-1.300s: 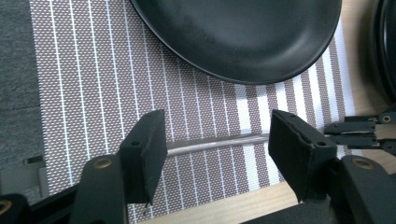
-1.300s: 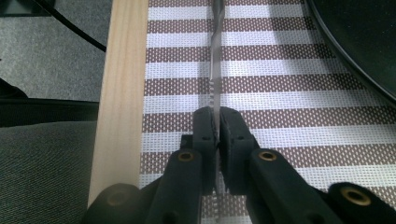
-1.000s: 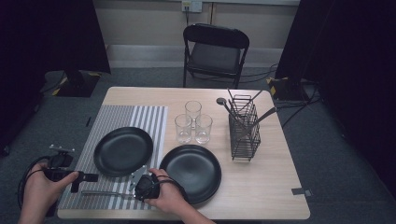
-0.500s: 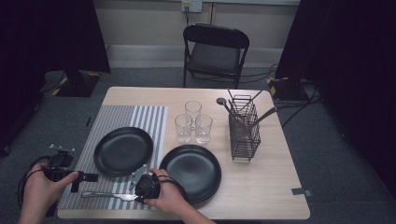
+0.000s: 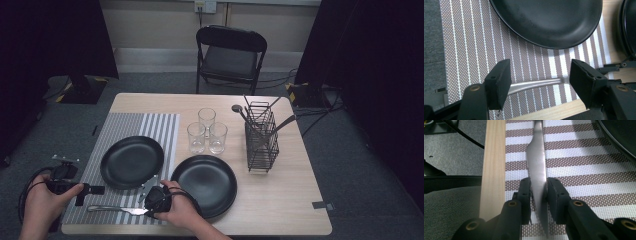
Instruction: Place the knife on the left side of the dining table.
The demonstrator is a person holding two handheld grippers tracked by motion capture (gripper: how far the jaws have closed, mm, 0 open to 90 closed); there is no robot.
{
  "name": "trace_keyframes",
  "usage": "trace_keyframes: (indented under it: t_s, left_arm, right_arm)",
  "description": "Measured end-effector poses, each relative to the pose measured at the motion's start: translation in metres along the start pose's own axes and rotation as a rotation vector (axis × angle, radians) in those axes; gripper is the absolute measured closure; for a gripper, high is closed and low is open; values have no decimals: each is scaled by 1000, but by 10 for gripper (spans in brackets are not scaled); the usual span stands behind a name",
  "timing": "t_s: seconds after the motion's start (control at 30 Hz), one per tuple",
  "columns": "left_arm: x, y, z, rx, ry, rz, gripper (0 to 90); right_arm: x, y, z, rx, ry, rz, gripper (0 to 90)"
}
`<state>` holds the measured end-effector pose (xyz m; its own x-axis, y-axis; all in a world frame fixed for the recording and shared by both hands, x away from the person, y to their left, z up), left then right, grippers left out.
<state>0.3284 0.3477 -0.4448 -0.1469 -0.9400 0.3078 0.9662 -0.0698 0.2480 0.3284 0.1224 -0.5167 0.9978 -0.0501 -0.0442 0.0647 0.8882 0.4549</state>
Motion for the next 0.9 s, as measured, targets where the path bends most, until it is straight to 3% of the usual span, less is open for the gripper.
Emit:
trace_keyframes:
  t_s: [0.1, 0.4, 0.9]
  left_arm:
    - [1, 0, 0, 5, -8, -3, 341]
    - [3, 1, -1, 8, -6, -8, 339]
    - [11, 4, -1, 14, -19, -32, 329]
  right_arm:
    - [0, 0, 1, 2, 1, -8, 722]
    - [7, 1, 10, 31, 1, -63, 549]
    - [13, -2, 26, 34, 8, -89, 362]
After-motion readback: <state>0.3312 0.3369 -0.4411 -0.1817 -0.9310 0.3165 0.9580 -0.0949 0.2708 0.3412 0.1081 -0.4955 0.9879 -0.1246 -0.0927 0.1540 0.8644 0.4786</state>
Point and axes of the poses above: each handheld gripper's, and its own axes: z roughly backward along the jaws, y roughly out of its top, x roughly to its right, the point moved 5 cm from there along -z, roughly forward along the jaws, and after that the axes turned 8 degrees about -x, right-handed, at the moved point
